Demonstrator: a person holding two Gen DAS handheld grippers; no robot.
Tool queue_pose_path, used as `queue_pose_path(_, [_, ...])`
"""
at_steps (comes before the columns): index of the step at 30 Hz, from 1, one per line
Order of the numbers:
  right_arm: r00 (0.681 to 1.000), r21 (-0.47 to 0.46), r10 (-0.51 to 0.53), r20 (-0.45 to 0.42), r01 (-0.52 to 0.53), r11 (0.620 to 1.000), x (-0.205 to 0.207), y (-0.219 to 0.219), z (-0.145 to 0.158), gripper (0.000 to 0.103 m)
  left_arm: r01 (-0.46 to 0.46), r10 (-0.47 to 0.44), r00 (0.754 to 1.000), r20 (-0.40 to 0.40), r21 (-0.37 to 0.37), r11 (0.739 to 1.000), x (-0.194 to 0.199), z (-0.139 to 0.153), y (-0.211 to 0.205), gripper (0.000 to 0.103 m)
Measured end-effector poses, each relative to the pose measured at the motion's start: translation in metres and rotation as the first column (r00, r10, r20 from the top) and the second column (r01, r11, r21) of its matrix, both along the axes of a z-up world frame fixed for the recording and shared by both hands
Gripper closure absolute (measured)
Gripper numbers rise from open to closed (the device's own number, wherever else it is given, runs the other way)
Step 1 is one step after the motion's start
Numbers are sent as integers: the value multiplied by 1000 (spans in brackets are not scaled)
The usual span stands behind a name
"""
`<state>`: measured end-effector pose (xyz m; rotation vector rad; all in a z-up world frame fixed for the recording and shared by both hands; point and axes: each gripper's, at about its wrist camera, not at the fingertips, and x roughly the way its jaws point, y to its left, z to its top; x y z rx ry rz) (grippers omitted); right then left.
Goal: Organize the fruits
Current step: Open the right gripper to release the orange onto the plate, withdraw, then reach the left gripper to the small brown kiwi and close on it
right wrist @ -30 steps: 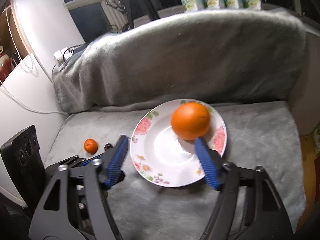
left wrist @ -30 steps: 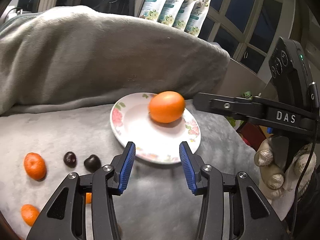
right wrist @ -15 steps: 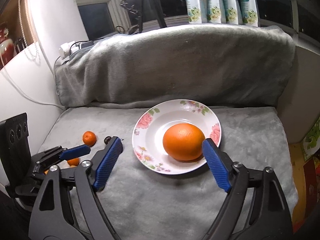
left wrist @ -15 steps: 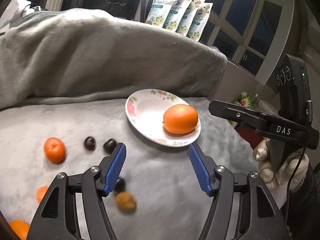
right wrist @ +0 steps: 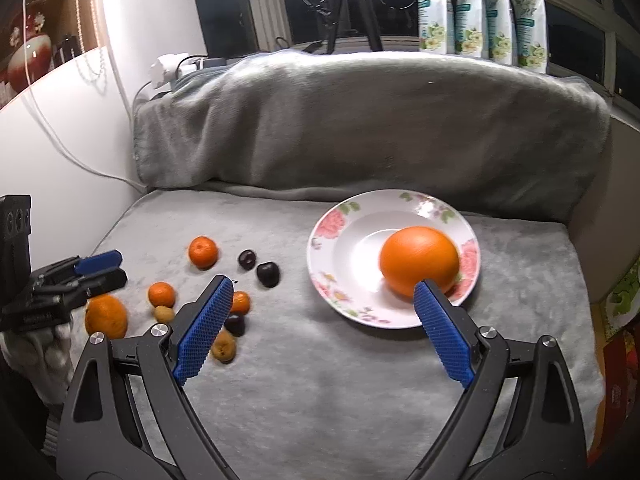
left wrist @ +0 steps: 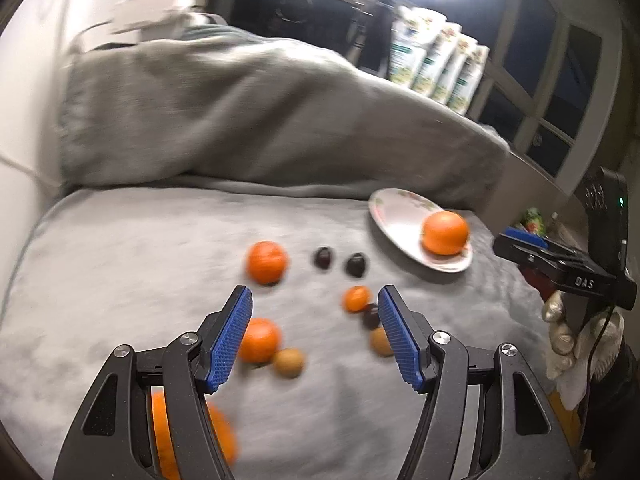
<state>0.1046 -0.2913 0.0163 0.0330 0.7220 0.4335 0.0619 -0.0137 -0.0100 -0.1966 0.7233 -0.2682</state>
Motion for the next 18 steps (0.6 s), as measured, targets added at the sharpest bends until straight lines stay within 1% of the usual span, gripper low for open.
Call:
queue_pose_path(6, [999, 10, 35, -15, -35, 999, -4, 13, -7, 9, -83, 83, 997, -7, -13, 996, -13, -4, 34, 38])
queue_pose_path(13, [997, 22, 70, -40, -69, 997, -6, 25, -14, 10, -110, 109, 994, -25, -21, 994, -25, -14, 46, 38])
queue_pose_path(15, [995, 27, 85, -57, -83, 996, -5, 29, -18, 17, -108, 107, 994, -25, -19, 994, -28, -15, 45, 38])
queue_pose_path(16, [994, 28, 89, -64, -87, 996, -5, 31, -20, 18, -105, 104, 994, -24, -17, 994, -29, -15, 44, 38])
queue_pose_path(18, [992, 33, 98, -78, -96, 995, -4, 33, -23, 24, -97, 97, 995, -23, -20, 995, -31, -16, 41, 38])
